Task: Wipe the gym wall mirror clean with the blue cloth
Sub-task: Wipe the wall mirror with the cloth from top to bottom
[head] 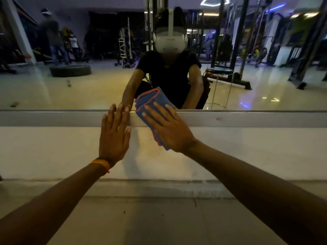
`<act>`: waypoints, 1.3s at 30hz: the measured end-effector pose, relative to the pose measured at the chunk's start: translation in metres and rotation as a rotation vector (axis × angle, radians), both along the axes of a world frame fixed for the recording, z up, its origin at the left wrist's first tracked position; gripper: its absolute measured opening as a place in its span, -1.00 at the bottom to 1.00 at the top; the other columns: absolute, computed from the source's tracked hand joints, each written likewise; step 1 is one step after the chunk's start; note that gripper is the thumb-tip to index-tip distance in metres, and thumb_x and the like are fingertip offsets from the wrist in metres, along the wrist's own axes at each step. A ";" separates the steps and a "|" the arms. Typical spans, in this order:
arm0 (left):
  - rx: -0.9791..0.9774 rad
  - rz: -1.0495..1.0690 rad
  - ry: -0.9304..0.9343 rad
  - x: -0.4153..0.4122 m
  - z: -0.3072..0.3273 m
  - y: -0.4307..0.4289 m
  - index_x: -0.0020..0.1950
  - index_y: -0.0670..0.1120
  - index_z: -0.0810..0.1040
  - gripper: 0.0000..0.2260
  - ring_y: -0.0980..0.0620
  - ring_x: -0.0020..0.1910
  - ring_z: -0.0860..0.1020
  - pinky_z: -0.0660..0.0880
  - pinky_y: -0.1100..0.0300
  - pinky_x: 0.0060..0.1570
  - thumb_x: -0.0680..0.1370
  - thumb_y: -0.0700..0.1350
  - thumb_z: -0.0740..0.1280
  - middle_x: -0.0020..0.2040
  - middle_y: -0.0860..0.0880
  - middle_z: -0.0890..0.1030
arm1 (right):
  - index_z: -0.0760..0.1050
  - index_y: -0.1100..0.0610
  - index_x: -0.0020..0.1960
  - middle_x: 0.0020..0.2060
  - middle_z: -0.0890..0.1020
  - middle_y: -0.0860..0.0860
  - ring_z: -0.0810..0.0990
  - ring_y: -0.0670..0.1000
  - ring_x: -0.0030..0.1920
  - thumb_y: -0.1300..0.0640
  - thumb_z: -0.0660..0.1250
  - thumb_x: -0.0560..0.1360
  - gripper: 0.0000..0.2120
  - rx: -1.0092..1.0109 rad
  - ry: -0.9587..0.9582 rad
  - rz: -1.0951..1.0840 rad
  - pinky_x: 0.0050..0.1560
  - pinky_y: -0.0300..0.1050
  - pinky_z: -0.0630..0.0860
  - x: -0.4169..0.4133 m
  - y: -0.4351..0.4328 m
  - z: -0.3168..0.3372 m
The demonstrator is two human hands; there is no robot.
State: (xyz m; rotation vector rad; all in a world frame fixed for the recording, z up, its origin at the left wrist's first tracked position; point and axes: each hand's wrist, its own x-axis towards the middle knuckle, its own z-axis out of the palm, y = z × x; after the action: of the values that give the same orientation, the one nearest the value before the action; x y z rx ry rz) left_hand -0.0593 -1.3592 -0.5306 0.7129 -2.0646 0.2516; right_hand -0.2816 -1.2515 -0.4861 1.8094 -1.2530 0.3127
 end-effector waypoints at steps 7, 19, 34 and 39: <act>0.022 0.016 -0.017 0.051 0.011 -0.024 0.70 -0.11 0.07 -0.42 -0.16 0.69 -0.07 -0.04 -0.28 0.62 0.70 0.02 0.10 0.71 -0.12 -0.01 | 0.03 0.14 0.67 0.65 0.11 0.18 0.04 0.26 0.65 0.00 0.12 0.66 -0.36 -0.027 -0.084 -0.259 0.60 0.29 0.09 -0.082 0.071 -0.024; -0.018 -0.041 -0.026 0.068 0.001 -0.038 0.69 -0.14 0.07 -0.41 -0.17 0.69 -0.05 0.01 -0.28 0.61 0.69 0.03 0.08 0.71 -0.12 0.03 | 0.15 0.14 0.65 0.64 0.17 0.12 0.07 0.19 0.65 0.00 0.04 0.69 -0.44 0.088 -0.080 -0.103 0.63 0.19 0.05 0.046 -0.005 -0.003; -0.072 -0.012 -0.028 0.061 -0.003 -0.033 0.69 -0.18 0.05 -0.35 -0.23 0.68 -0.07 -0.09 -0.23 0.63 0.64 0.00 0.14 0.70 -0.18 0.01 | 0.09 0.13 0.66 0.65 0.13 0.14 0.02 0.21 0.66 -0.01 0.14 0.66 -0.38 0.083 -0.127 -0.076 0.62 0.27 0.00 0.064 -0.009 -0.016; -0.009 -0.034 -0.132 0.075 0.004 -0.030 0.70 -0.17 0.01 -0.31 -0.21 0.69 -0.07 -0.01 -0.29 0.61 0.62 0.01 0.14 0.71 -0.15 -0.01 | 0.14 0.16 0.66 0.64 0.15 0.17 0.06 0.20 0.65 -0.02 0.14 0.69 -0.41 0.065 -0.163 -0.103 0.62 0.24 0.08 0.011 0.022 -0.009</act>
State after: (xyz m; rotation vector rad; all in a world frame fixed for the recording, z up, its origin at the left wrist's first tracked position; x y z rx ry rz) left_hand 0.0161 -1.3887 -0.5268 0.6705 -2.1979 0.2955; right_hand -0.2704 -1.2290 -0.4950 1.7954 -1.4799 0.3720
